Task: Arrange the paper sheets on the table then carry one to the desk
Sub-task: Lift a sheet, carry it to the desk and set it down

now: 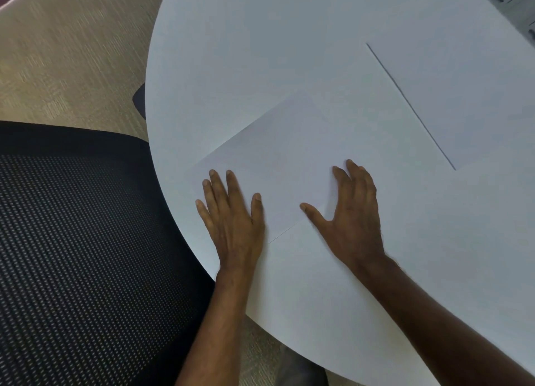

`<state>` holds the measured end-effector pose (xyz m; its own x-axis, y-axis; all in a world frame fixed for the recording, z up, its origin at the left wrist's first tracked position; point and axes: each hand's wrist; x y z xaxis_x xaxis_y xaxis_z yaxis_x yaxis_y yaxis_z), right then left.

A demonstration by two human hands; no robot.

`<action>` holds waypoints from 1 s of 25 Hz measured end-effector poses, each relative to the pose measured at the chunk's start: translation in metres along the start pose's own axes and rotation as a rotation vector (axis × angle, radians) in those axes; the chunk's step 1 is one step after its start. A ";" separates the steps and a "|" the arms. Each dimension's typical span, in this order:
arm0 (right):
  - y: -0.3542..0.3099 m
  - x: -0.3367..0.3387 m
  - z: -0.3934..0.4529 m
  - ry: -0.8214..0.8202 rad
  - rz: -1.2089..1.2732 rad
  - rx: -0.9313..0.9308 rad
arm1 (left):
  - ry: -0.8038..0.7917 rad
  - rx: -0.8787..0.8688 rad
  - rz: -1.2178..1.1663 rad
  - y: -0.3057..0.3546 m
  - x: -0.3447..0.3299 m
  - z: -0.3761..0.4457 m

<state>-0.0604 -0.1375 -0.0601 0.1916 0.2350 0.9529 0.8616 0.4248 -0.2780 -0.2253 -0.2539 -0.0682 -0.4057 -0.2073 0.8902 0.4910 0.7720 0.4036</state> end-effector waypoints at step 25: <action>0.284 0.138 0.182 -0.042 0.133 -0.249 | -0.062 -0.179 -0.191 0.337 -0.142 0.006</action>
<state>0.1255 0.1748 -0.0293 0.2956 0.3122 0.9029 0.9200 0.1614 -0.3570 -0.0073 0.0396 -0.0594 -0.5480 -0.2976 0.7817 0.5273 0.6026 0.5990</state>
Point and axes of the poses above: each hand's wrist, its own z-axis towards the middle knuckle, its own x-axis out of the back of the hand, y = z × x, and after that the axes turned 9 degrees about -z, right-handed
